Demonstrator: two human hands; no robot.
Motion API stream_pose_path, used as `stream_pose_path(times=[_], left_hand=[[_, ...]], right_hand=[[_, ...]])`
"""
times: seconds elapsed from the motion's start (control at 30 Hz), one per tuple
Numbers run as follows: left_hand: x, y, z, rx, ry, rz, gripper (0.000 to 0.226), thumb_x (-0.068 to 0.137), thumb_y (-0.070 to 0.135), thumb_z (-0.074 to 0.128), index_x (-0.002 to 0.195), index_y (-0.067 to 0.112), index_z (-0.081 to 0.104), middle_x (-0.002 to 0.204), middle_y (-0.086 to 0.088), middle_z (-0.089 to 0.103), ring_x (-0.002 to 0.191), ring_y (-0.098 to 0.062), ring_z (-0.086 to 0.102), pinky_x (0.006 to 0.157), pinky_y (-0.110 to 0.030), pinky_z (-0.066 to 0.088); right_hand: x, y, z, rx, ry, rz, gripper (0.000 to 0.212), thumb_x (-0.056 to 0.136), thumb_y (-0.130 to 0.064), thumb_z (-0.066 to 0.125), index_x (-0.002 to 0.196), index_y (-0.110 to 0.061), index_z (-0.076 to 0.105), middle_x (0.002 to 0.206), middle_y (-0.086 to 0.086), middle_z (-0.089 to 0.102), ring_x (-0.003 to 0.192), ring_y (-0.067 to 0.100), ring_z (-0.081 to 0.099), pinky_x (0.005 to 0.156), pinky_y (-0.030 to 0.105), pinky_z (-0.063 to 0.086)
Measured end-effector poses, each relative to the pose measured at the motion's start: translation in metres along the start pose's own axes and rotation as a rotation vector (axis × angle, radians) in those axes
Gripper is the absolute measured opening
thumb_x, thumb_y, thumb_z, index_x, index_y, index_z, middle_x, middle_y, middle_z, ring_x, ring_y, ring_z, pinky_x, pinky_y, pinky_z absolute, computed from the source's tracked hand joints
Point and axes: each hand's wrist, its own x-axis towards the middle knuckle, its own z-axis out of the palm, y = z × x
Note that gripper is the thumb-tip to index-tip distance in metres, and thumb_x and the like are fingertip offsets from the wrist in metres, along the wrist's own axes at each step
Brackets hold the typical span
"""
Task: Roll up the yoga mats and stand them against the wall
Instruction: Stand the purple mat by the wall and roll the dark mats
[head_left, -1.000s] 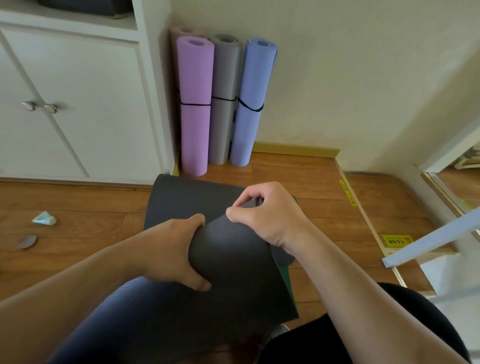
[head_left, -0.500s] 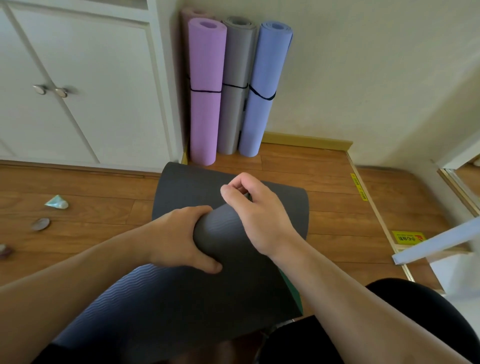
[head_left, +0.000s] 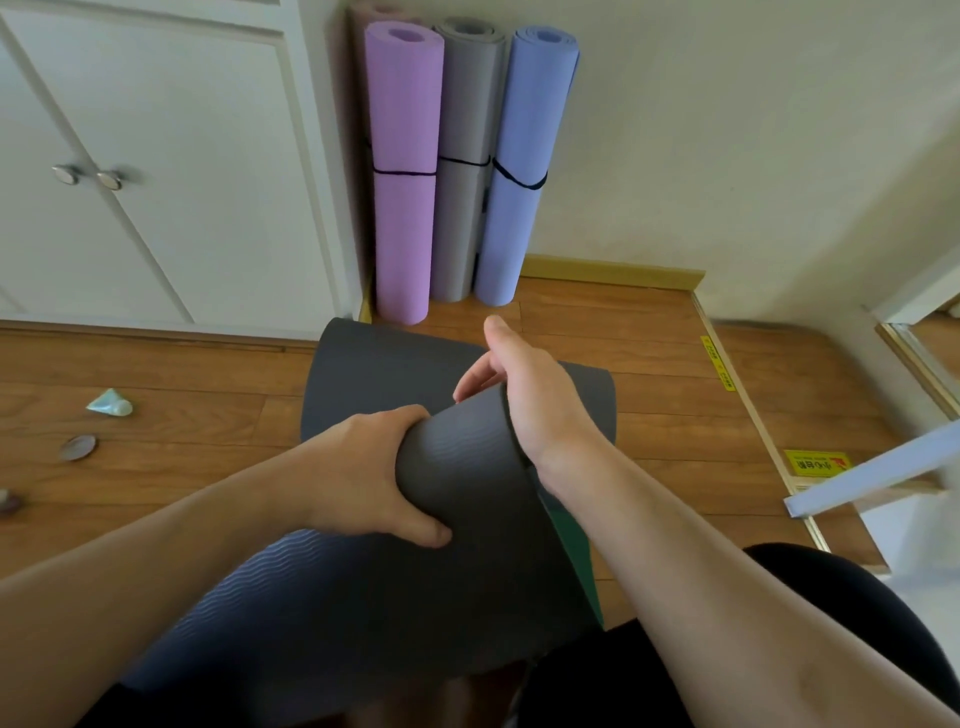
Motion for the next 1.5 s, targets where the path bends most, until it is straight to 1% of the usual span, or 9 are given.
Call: stream_pose_path(times=[0.13, 0.37, 0.47, 0.57, 0.73, 0.97, 1.17, 1.37, 1.5], left_hand=[[-0.002, -0.003, -0.002, 0.069, -0.002, -0.020, 0.082, 0.059, 0.063, 0.093, 0.126, 0.044, 0.049, 0.111, 0.022, 0.061, 0.098, -0.004, 0.064, 0.085, -0.023, 0.055], [-0.003, -0.001, -0.004, 0.109, -0.008, -0.031, 0.079, 0.064, 0.064, 0.090, 0.126, 0.042, 0.046, 0.111, 0.020, 0.059, 0.099, -0.007, 0.063, 0.086, -0.025, 0.056], [-0.004, 0.001, -0.005, 0.150, 0.021, -0.029, 0.080, 0.065, 0.066, 0.088, 0.127, 0.042, 0.044, 0.111, 0.020, 0.059, 0.097, -0.007, 0.063, 0.085, -0.026, 0.057], [-0.005, 0.006, -0.003, 0.173, 0.016, -0.016, 0.079, 0.063, 0.069, 0.087, 0.124, 0.044, 0.043, 0.108, 0.020, 0.060, 0.094, -0.006, 0.064, 0.084, -0.028, 0.060], [-0.004, 0.016, -0.003, 0.278, 0.093, -0.024, 0.084, 0.061, 0.077, 0.083, 0.123, 0.043, 0.038, 0.104, 0.021, 0.057, 0.091, -0.004, 0.059, 0.074, -0.023, 0.050], [-0.004, 0.018, -0.008, 0.270, 0.116, 0.001, 0.090, 0.059, 0.078, 0.084, 0.125, 0.044, 0.033, 0.108, 0.023, 0.052, 0.095, -0.003, 0.055, 0.073, -0.022, 0.044], [-0.006, 0.017, -0.018, 0.205, 0.194, 0.104, 0.117, 0.049, 0.081, 0.087, 0.143, 0.050, 0.025, 0.130, 0.030, 0.043, 0.114, 0.000, 0.049, 0.092, -0.027, 0.045], [-0.007, -0.015, -0.064, 0.158, -0.008, -0.001, 0.096, 0.050, 0.072, 0.093, 0.130, 0.054, 0.042, 0.120, 0.027, 0.058, 0.108, 0.000, 0.058, 0.098, -0.034, 0.051], [-0.012, -0.042, -0.094, 0.019, -0.214, -0.079, 0.091, 0.047, 0.075, 0.093, 0.126, 0.045, 0.058, 0.118, 0.022, 0.068, 0.112, -0.007, 0.066, 0.102, -0.036, 0.055]], right_hand=[[-0.006, 0.005, 0.013, -0.041, -0.045, 0.004, 0.071, 0.108, -0.063, 0.033, 0.079, -0.016, 0.078, 0.095, -0.003, 0.074, 0.100, 0.011, 0.064, 0.087, 0.034, 0.043], [0.005, 0.006, -0.007, 0.269, -0.202, 0.202, 0.077, 0.098, -0.074, 0.044, 0.096, -0.007, 0.081, 0.100, 0.009, 0.078, 0.096, 0.025, 0.071, 0.092, 0.046, 0.054], [0.003, -0.002, -0.020, 0.030, -0.332, 0.219, 0.074, 0.080, -0.083, 0.065, 0.108, -0.017, 0.079, 0.104, 0.005, 0.078, 0.098, 0.025, 0.073, 0.089, 0.046, 0.057], [-0.002, -0.006, -0.028, -0.186, -0.425, 0.162, 0.051, 0.073, -0.061, 0.090, 0.105, -0.023, 0.080, 0.103, 0.006, 0.080, 0.099, 0.029, 0.076, 0.078, 0.041, 0.063], [-0.007, -0.004, -0.031, 0.003, -0.303, 0.117, 0.031, 0.075, -0.025, 0.094, 0.102, -0.018, 0.082, 0.102, 0.011, 0.080, 0.100, 0.032, 0.077, 0.085, 0.048, 0.063], [-0.021, 0.005, -0.016, 0.220, -0.130, 0.073, 0.025, 0.075, -0.009, 0.089, 0.097, -0.019, 0.080, 0.095, 0.008, 0.080, 0.088, 0.024, 0.077, 0.073, 0.040, 0.064], [-0.019, -0.004, -0.040, 0.274, -0.094, -0.079, 0.033, 0.078, 0.007, 0.082, 0.102, -0.015, 0.081, 0.098, 0.008, 0.080, 0.084, 0.019, 0.077, 0.072, 0.035, 0.064], [-0.014, -0.004, -0.085, 0.302, -0.094, -0.250, 0.042, 0.067, 0.008, 0.081, 0.104, -0.011, 0.080, 0.100, 0.009, 0.078, 0.091, 0.024, 0.075, 0.072, 0.036, 0.063], [-0.014, -0.001, -0.110, 0.252, -0.095, -0.349, 0.039, 0.063, 0.001, 0.082, 0.095, -0.022, 0.083, 0.103, 0.007, 0.075, 0.097, 0.027, 0.072, 0.075, 0.041, 0.062]])
